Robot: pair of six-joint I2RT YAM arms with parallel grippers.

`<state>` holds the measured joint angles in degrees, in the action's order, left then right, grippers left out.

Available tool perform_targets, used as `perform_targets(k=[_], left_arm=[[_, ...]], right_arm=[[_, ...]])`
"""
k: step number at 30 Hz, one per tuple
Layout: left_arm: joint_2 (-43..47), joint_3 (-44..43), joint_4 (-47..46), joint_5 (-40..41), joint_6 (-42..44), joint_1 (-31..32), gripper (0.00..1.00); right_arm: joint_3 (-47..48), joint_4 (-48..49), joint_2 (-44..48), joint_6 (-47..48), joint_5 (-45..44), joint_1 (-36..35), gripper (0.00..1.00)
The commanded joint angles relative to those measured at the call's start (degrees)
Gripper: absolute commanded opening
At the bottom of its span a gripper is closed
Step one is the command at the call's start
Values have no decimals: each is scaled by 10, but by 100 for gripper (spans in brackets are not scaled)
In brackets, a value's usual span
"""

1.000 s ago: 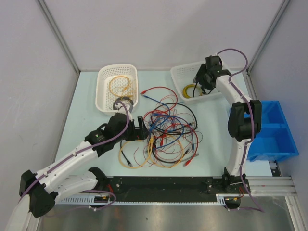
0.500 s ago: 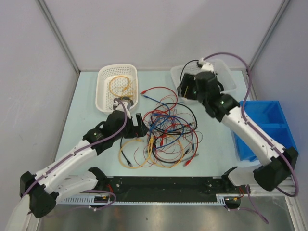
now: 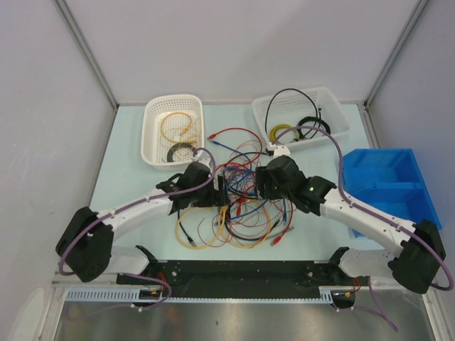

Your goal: Untangle the cables

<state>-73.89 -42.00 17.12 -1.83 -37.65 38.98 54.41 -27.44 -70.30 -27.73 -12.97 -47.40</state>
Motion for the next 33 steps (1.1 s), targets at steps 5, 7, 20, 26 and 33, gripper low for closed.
perform_targets(k=[5,7,20,26,33], left_arm=[[-23,7,-39,-30,-6,28,80],[-21,18,-49,-26,-8,42,76],[157,-139,95,112,61,46,0],[178,-269,121,66,83,46,0],[146,-427,117,28,88,45,0]], right_arm=[[-15,9,52,-22,-17,-7,65],[-21,9,54,-22,-19,-6,65],[-30,35,106,-24,-21,-16,63],[-40,108,146,-1,49,-45,64],[-40,183,168,0,99,-76,67]])
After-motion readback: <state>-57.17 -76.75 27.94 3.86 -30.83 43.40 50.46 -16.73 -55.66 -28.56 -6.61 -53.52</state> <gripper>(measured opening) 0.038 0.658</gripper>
